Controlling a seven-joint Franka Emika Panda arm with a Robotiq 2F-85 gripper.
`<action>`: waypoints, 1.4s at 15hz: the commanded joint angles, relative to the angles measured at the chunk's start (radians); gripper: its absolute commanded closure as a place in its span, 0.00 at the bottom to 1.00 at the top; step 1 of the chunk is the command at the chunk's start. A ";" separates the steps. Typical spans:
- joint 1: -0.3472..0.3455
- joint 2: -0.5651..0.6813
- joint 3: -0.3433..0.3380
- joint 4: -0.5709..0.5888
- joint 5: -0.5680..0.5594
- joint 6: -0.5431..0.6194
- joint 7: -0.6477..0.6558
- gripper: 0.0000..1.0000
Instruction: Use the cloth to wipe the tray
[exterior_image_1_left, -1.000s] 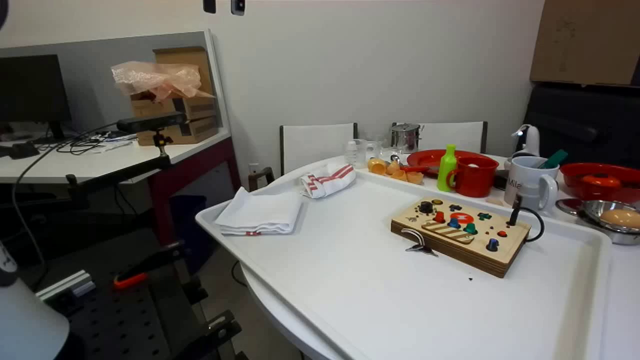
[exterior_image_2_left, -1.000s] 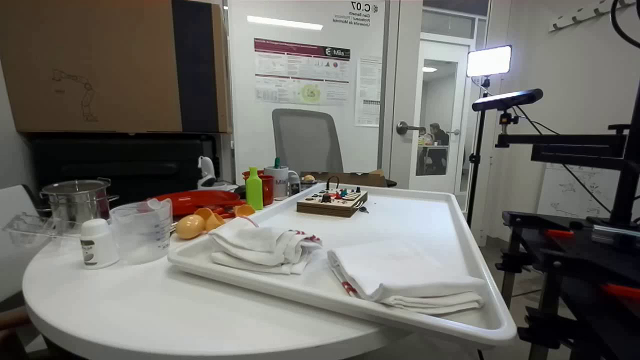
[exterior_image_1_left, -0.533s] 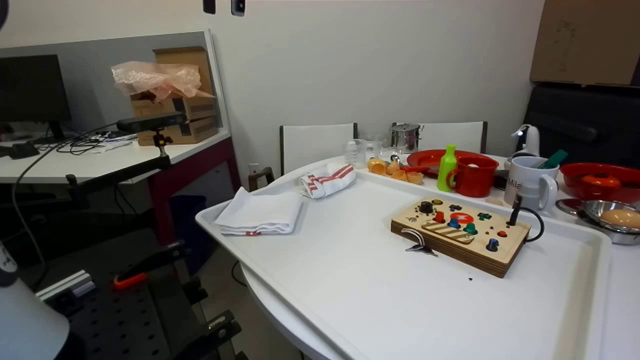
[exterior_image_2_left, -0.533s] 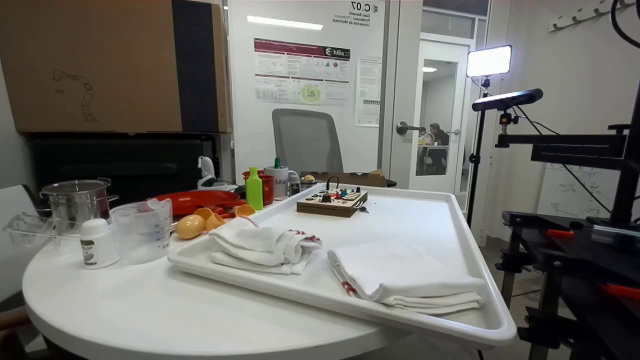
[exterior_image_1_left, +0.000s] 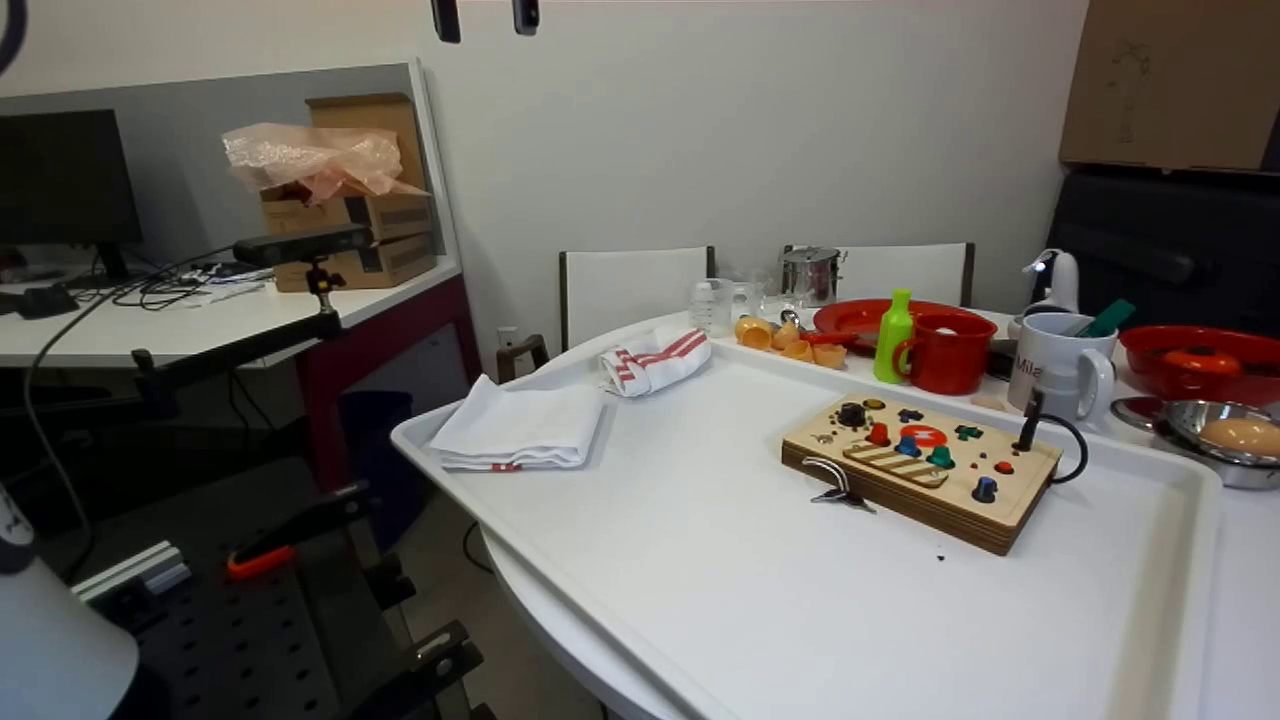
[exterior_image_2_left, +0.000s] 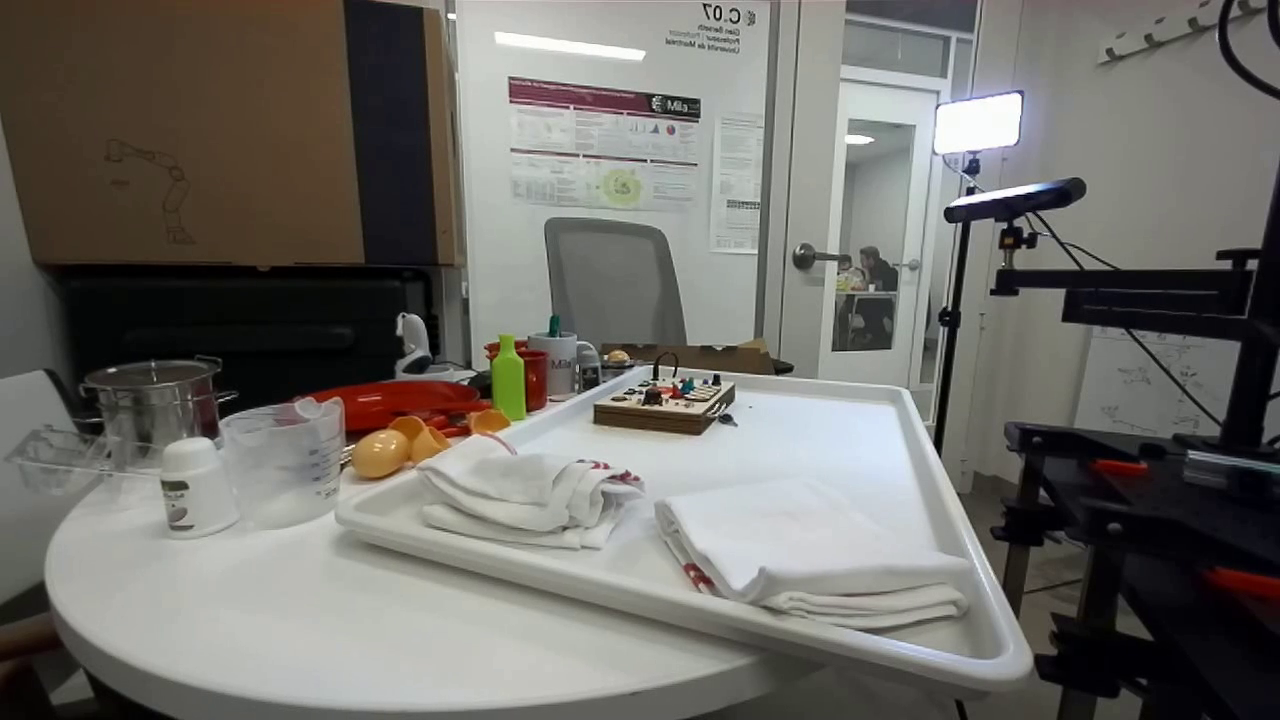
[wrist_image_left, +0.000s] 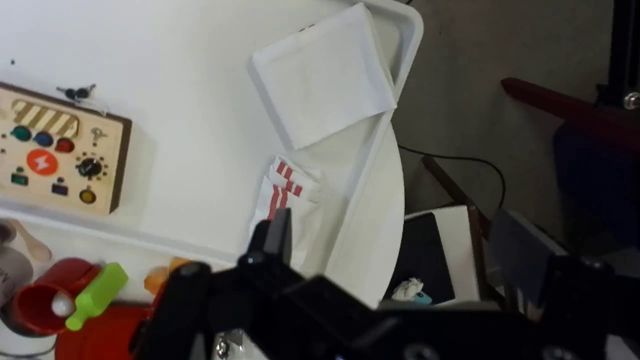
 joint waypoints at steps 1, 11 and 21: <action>0.019 0.128 0.029 0.091 -0.085 0.055 -0.082 0.00; 0.041 0.465 0.079 0.356 -0.300 0.094 -0.047 0.00; 0.042 0.526 0.069 0.398 -0.294 0.101 -0.046 0.00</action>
